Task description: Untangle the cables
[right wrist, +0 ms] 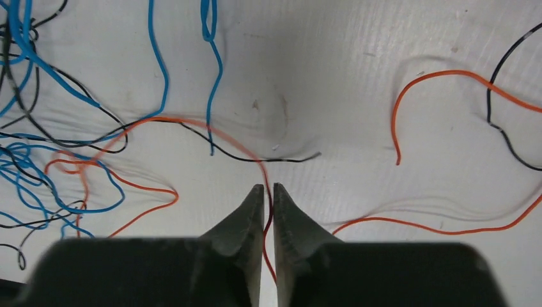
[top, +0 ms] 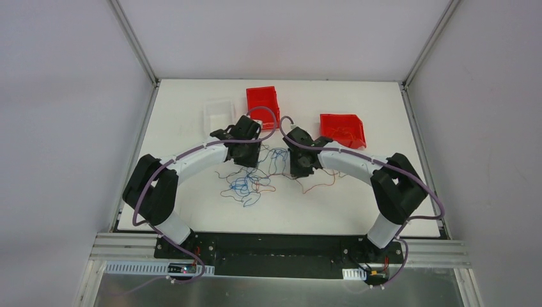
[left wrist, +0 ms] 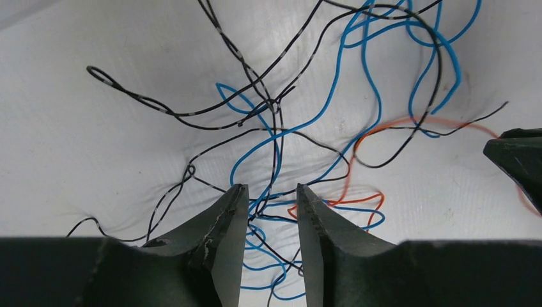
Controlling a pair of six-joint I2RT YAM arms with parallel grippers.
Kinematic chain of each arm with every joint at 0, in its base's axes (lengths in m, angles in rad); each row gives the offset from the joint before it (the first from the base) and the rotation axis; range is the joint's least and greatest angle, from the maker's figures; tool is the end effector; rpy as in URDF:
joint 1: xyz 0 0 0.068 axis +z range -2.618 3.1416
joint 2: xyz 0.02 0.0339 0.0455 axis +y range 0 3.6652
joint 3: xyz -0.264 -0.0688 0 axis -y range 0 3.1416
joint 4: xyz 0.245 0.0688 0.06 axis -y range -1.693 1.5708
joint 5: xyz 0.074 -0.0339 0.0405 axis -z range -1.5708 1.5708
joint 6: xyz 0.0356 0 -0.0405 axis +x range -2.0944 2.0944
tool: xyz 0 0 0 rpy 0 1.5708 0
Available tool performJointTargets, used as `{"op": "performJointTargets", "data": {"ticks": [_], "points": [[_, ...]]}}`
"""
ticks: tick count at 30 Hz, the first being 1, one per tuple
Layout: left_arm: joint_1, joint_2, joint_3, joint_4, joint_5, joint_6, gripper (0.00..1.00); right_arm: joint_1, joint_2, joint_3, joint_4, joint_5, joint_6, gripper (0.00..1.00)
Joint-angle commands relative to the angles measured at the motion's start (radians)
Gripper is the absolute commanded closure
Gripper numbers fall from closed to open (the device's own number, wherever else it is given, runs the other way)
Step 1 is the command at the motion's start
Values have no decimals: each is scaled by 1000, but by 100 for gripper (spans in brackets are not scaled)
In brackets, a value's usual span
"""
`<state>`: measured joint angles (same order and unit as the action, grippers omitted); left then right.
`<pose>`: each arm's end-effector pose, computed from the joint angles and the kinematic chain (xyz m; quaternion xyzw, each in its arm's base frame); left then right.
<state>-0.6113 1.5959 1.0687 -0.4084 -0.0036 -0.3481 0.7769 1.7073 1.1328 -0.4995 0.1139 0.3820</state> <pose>0.2732 -0.1913 0.2178 0.1241 0.9418 -0.1426 0.2778 0.2498 0.2399 0.1961 -0.1761 0.9517 0.0882 0.2356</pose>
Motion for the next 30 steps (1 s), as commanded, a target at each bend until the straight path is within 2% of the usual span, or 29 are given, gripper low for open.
{"op": "performJointTargets", "data": {"ticks": [1, 5, 8, 16, 21, 25, 27, 30], "points": [[1, 9, 59, -15, 56, 8, 59, 4, -64, -5, -19, 63, 17, 100], [0, -9, 74, -17, 67, -5, 43, -7, -179, -5, -64, 121, 18, 100], [-4, -12, 91, -18, 89, -8, 34, -13, -290, 6, -95, 136, 5, 100], [-64, 87, 192, -19, 127, -11, 28, -16, -528, 105, -159, 119, -35, 100], [-97, 200, 284, -23, 186, -20, 28, -15, -581, 180, -172, 96, -51, 100], [-111, 264, 301, -32, 195, -30, 33, -15, -597, 250, -195, 119, -68, 100], [-111, 281, 289, -32, 198, -37, 38, -15, -601, 288, -204, 143, -80, 100], [-111, 305, 260, -32, 218, -39, 52, -17, -603, 358, -219, 187, -105, 100]]}}
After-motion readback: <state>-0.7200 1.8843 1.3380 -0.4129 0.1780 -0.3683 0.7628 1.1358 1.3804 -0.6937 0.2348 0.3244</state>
